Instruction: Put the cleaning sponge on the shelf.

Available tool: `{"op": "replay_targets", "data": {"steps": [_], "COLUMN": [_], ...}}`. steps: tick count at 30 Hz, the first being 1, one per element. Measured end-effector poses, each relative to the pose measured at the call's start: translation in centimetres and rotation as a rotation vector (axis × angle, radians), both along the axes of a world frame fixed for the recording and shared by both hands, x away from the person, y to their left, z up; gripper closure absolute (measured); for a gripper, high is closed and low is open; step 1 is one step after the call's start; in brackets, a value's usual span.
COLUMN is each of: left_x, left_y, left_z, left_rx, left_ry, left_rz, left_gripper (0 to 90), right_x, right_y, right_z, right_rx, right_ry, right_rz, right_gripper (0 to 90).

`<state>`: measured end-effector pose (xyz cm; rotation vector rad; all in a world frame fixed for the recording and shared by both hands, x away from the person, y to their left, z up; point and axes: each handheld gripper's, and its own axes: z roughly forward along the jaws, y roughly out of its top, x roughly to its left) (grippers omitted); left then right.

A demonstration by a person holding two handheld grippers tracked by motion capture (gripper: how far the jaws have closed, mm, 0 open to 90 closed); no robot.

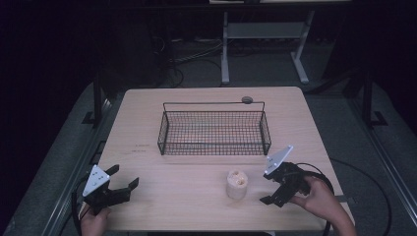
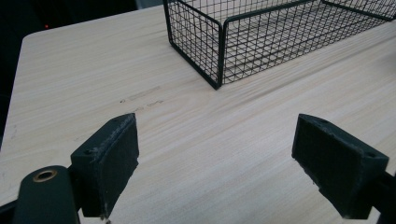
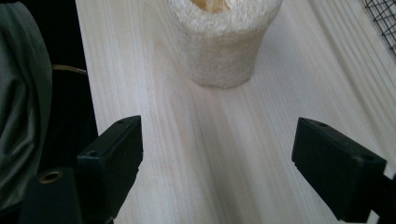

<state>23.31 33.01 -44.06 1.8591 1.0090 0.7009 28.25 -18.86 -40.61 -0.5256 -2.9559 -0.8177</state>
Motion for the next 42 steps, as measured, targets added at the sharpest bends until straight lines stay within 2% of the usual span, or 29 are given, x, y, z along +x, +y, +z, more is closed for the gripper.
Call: {"op": "replay_targets", "data": {"steps": [17, 42], "left_x": [0.0, -0.1], "left_y": [0.1, 0.3], "left_z": [0.1, 0.2], "left_rx": [-0.004, -0.003], "left_ry": [-0.003, -0.004], "left_rz": [0.004, 0.003], "left_gripper": [13.9, 13.9], "right_x": [1.2, 2.6], "right_y": [2.4, 5.9], "right_z": [0.8, 1.9], "right_rx": [-0.014, -0.046], "right_ry": [0.006, 0.001], "right_rz": [0.056, 0.105], "right_gripper": [16.0, 16.0]}}
